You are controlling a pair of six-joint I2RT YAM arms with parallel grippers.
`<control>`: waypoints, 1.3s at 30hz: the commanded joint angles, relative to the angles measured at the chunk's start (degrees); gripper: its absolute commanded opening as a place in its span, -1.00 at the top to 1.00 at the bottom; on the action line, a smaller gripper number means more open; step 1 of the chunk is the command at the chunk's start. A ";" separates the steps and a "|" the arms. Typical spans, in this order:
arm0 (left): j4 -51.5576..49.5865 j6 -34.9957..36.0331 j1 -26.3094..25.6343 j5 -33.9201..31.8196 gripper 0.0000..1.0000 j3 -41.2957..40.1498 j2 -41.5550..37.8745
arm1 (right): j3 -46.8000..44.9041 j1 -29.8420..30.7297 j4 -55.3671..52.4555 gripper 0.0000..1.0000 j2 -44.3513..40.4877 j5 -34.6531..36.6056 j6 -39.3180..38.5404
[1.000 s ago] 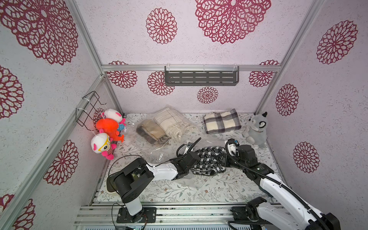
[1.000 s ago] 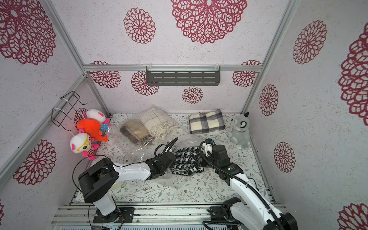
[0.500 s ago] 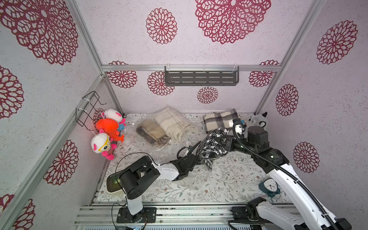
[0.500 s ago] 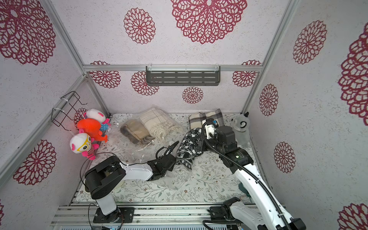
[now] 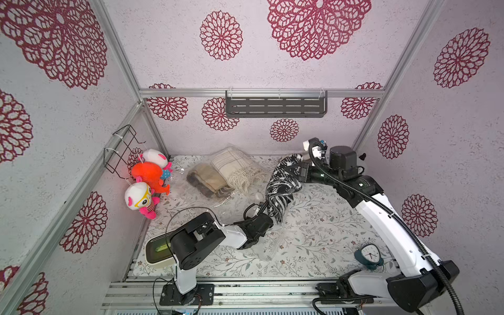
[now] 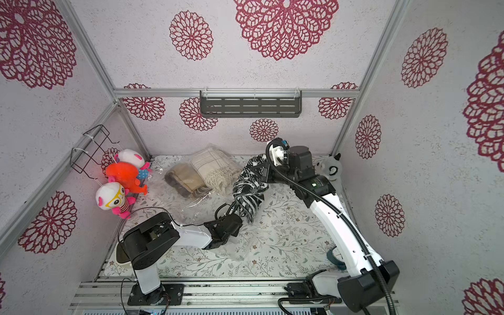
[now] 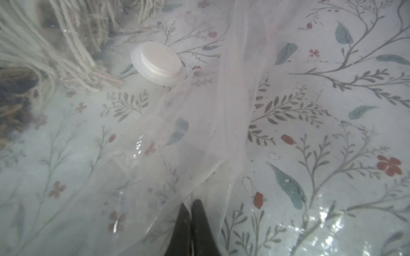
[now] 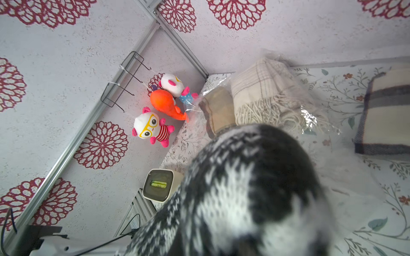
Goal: Take the scarf out of the vacuum bag
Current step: Adjust the vacuum bag at the center of the board, then place the scarf at the center of the board.
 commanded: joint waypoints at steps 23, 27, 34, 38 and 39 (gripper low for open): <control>0.33 4.68 -1.09 1.70 1.00 -19.51 -27.09 | -0.61 -11.72 18.56 1.00 27.11 -16.87 0.74; -0.41 4.26 -0.13 0.26 1.00 -19.85 -28.38 | 0.60 -16.08 -7.32 1.00 27.71 -4.00 -15.83; -0.81 4.87 0.55 1.68 1.00 -22.01 -34.27 | -5.43 -23.54 -15.75 1.00 28.07 6.65 -23.31; -3.43 4.43 0.61 1.45 1.00 -22.68 -39.14 | -6.70 -25.59 -16.88 1.00 26.54 11.45 -22.63; -3.47 4.42 0.64 1.51 1.00 -23.07 -40.28 | -6.23 -25.78 -17.62 1.00 26.41 12.77 -22.65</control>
